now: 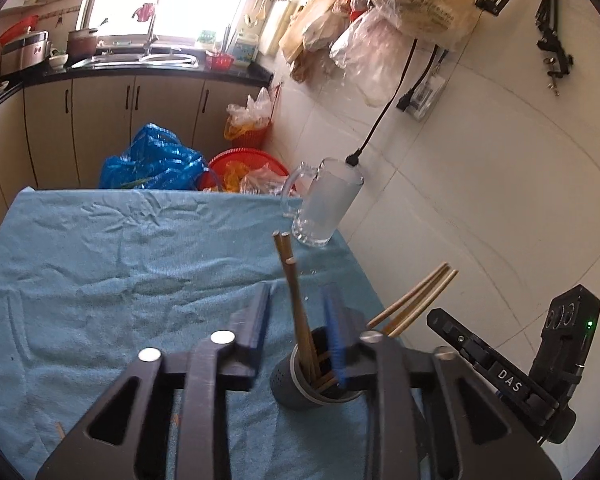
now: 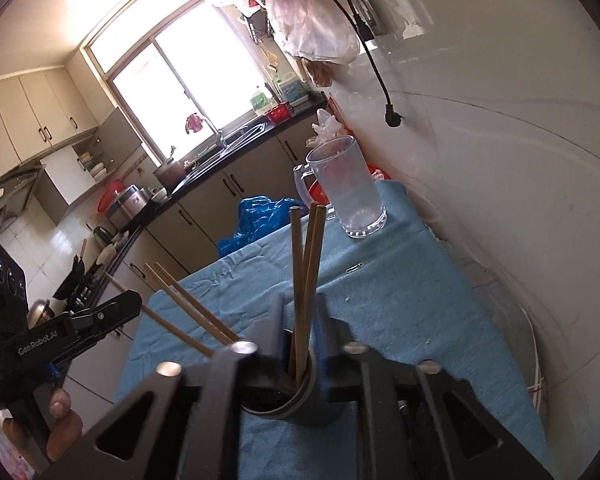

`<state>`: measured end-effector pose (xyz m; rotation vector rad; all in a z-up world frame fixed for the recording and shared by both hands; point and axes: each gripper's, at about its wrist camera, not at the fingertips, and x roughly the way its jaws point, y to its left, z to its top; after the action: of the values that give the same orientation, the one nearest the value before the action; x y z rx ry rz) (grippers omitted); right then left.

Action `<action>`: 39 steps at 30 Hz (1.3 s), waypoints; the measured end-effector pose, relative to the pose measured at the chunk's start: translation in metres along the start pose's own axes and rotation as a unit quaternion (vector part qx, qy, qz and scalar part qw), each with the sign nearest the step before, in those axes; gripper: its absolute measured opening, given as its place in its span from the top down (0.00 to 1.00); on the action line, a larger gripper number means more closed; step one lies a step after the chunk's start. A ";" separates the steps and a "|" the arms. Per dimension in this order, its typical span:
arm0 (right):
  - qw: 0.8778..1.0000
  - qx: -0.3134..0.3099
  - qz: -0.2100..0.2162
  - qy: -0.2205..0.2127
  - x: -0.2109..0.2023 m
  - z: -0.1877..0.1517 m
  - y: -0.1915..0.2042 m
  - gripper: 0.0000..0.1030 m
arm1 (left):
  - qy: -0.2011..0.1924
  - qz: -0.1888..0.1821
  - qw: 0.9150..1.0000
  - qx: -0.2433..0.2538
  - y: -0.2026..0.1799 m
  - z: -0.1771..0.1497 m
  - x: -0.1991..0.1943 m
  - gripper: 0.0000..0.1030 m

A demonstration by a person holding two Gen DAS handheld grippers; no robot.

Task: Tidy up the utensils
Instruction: 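Lower the chopstick into the grey cup and open the left gripper, then move the left gripper back to the chopsticks on the towel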

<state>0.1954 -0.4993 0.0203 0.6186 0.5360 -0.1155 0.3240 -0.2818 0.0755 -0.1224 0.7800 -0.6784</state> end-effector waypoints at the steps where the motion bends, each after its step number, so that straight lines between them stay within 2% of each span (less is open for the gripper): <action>1: 1.000 0.003 -0.001 -0.008 -0.005 0.001 -0.001 0.67 | -0.007 -0.002 1.000 0.002 -0.002 0.000 -0.006 0.66; 5: 0.999 0.002 -0.006 -0.038 -0.029 0.001 0.001 0.64 | -0.035 -0.003 0.999 0.003 -0.006 0.001 -0.031 0.60; 7: 0.999 0.004 -0.006 -0.050 -0.042 0.000 0.001 0.58 | -0.053 -0.003 0.999 0.000 -0.007 -0.001 -0.048 0.52; 9: 0.998 0.002 -0.006 -0.061 -0.055 -0.002 0.002 0.47 | -0.073 0.001 0.997 -0.003 -0.006 -0.005 -0.065 0.44; 14: 0.997 -0.003 -0.020 -0.071 -0.075 -0.015 0.006 0.41 | -0.089 0.007 0.996 -0.005 -0.001 -0.019 -0.093 0.41; 20: 0.999 -0.009 -0.033 -0.042 -0.072 -0.038 0.011 0.38 | -0.079 0.023 0.997 -0.002 0.012 -0.048 -0.110 0.40; 24: 0.998 -0.027 -0.047 -0.026 -0.069 -0.057 0.018 0.33 | -0.058 0.030 0.998 -0.013 0.030 -0.072 -0.111 0.40; 39: 0.996 -0.067 -0.057 0.034 -0.039 -0.101 0.044 0.33 | -0.007 0.090 0.994 -0.063 0.104 -0.140 -0.110 0.40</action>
<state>0.1283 -0.4076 -0.0056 0.4627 0.6404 -0.1645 0.2258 -0.1135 0.0068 -0.1692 0.8095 -0.4577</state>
